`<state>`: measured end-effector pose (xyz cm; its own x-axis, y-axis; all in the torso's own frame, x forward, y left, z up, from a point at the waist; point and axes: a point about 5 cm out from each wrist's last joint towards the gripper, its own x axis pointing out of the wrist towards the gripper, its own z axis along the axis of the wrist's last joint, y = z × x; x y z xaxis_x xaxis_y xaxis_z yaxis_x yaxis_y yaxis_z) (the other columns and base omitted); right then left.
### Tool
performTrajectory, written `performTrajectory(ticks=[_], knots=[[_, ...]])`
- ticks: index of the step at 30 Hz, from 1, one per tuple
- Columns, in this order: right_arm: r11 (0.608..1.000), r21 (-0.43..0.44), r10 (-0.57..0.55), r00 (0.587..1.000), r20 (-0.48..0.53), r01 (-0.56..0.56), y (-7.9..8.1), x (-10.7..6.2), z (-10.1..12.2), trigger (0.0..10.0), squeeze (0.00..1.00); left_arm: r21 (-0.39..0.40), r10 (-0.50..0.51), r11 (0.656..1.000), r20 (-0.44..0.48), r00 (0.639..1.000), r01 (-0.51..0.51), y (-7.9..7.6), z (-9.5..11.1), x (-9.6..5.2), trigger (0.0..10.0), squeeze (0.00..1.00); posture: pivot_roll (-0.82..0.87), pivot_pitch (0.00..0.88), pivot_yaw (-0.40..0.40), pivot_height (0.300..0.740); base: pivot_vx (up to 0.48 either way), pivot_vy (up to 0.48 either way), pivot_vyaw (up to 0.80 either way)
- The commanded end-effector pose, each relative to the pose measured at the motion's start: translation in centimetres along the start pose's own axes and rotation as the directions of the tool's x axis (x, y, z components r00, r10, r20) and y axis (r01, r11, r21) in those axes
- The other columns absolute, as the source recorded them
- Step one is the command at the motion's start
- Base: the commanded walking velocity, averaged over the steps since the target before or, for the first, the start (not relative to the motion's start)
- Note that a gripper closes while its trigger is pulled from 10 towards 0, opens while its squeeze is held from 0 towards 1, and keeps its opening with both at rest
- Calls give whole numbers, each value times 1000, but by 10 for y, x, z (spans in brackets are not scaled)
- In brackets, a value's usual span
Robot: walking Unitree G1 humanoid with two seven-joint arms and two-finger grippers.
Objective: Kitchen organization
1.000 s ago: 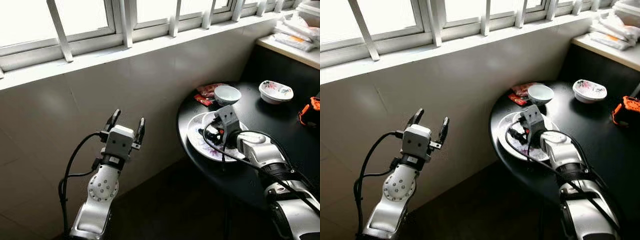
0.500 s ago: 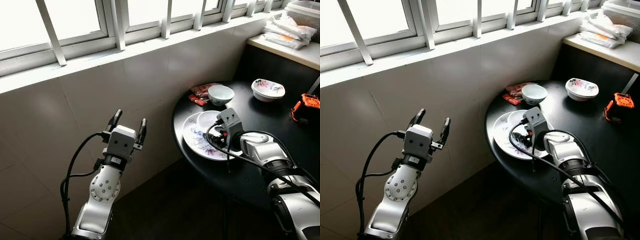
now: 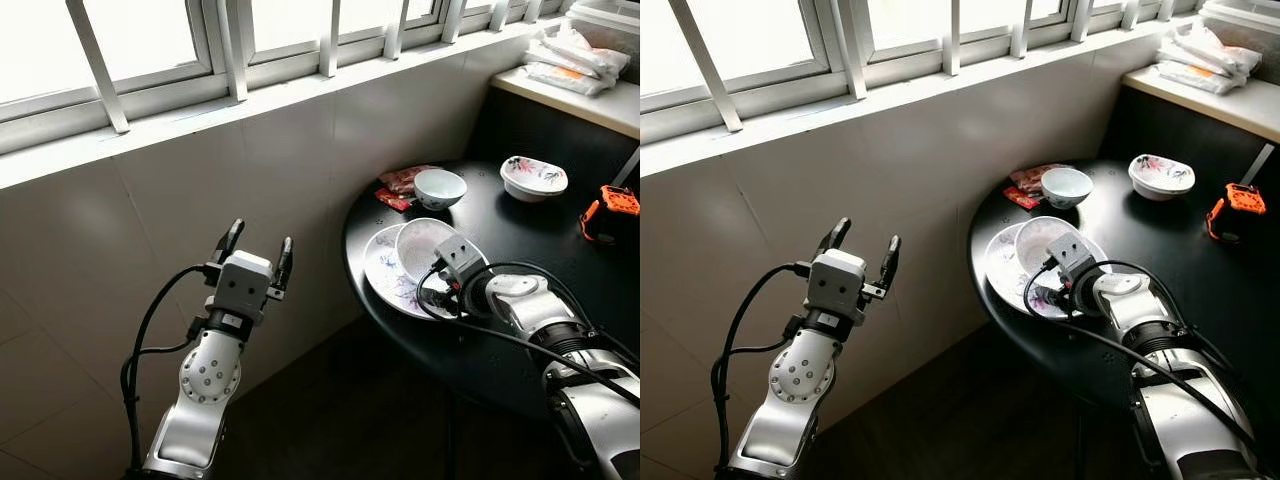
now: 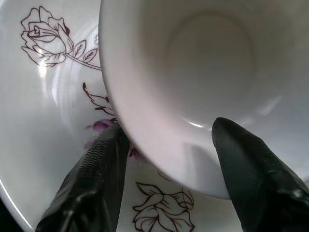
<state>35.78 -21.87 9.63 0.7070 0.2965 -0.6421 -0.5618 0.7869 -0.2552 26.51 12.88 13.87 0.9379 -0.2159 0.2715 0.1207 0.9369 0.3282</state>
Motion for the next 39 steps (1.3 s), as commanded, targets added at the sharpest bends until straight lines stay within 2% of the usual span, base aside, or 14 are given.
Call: performTrajectory(ticks=[1, 3, 4, 6, 7, 19, 21, 29, 30, 31, 33, 34, 35, 39], knots=[[997, -68, -27, 1000, -9, 27, -9, -4, 6, 4745, 0, 1, -3, 1000, -10, 1000, 3, -2, 0, 0, 10000, 0, 110, 0, -66, 740, 0, 0, 0], [994, -100, -44, 999, -16, 42, -11, -5, 7, 4667, 0, 2, -2, 1000, -10, 1000, 2, -2, 0, 0, 10000, 0, 111, 0, -66, 740, 0, 0, 0], [990, -129, -53, 999, -11, 51, -12, -5, 9, 1098, 0, 3, -1, 1000, -11, 1000, 1, -2, 0, -1, 10000, 0, 112, 0, -67, 740, 0, 0, 0], [987, -148, -55, 998, -8, 54, -13, -5, 10, 1098, 0, 3, -1, 1000, -11, 1000, 1, -2, 0, -1, 10000, 0, 112, 0, -67, 740, 0, 0, 0], [985, -160, -67, 998, -3, 65, -14, -6, 12, 0, 0, 3, 0, 1000, -12, 1000, 0, -2, 0, -1, 10000, 0, 111, 0, -67, 740, 0, 0, 0], [947, -297, -118, 992, 33, 123, -19, -8, 20, 0, 0, 3, 1, 1000, -24, 1000, 0, -2, -1, -2, 10000, 0, 106, 0, -66, 740, 0, 0, 0], [914, -375, -142, 988, 66, 157, -20, -9, 26, 0, 0, 2, 1, 1000, -28, 1000, -1, -2, -2, -2, 10000, 0, 104, 0, -67, 740, 0, 0, 0], [858, -449, -171, 963, 208, 250, -16, -10, 50, 0, 0, 1, 1, 1000, -32, 999, -1, -3, -2, -1, 10000, 0, 100, 0, -64, 740, 0, 0, 0], [839, -454, -174, 938, 300, 300, -11, -11, 63, 0, 0, 0, 0, 1000, -32, 999, 0, -3, -2, -2, 10000, 0, 101, 0, -63, 740, 0, 0, 0], [834, -454, -174, 930, 322, 314, -9, -11, 67, 0, 0, 0, 0, 1000, -32, 999, 0, -3, -2, -1, 10000, 0, 101, 0, -63, 740, 0, 0, 0], [841, -427, -170, 911, 375, 333, -5, -12, 73, 0, 0, 1, 0, 1000, -32, 999, 0, -3, -2, -2, 10000, 0, 101, 0, -63, 740, 0, 0, 0], [855, -375, -167, 875, 454, 358, 2, -13, 82, 0, 0, 1, 0, 1000, -32, 999, 0, -3, -2, -2, 10000, 0, 100, 0, -63, 740, 0, 0, 0], [855, -375, -167, 875, 454, 358, 2, -13, 82, 0, 0, 1, 0, 1000, -32, 999, 0, -3, -2, -2, 10000, 0, 100, 0, -63, 740, 0, 0, 0], [858, -319, -152, 791, 592, 403, 22, -18, 97, 0, 0, 3, 1, 1000, -32, 1000, -1, -2, -2, -2, 10000, 0, 98, 0, -57, 740, 0, 0, 400]])
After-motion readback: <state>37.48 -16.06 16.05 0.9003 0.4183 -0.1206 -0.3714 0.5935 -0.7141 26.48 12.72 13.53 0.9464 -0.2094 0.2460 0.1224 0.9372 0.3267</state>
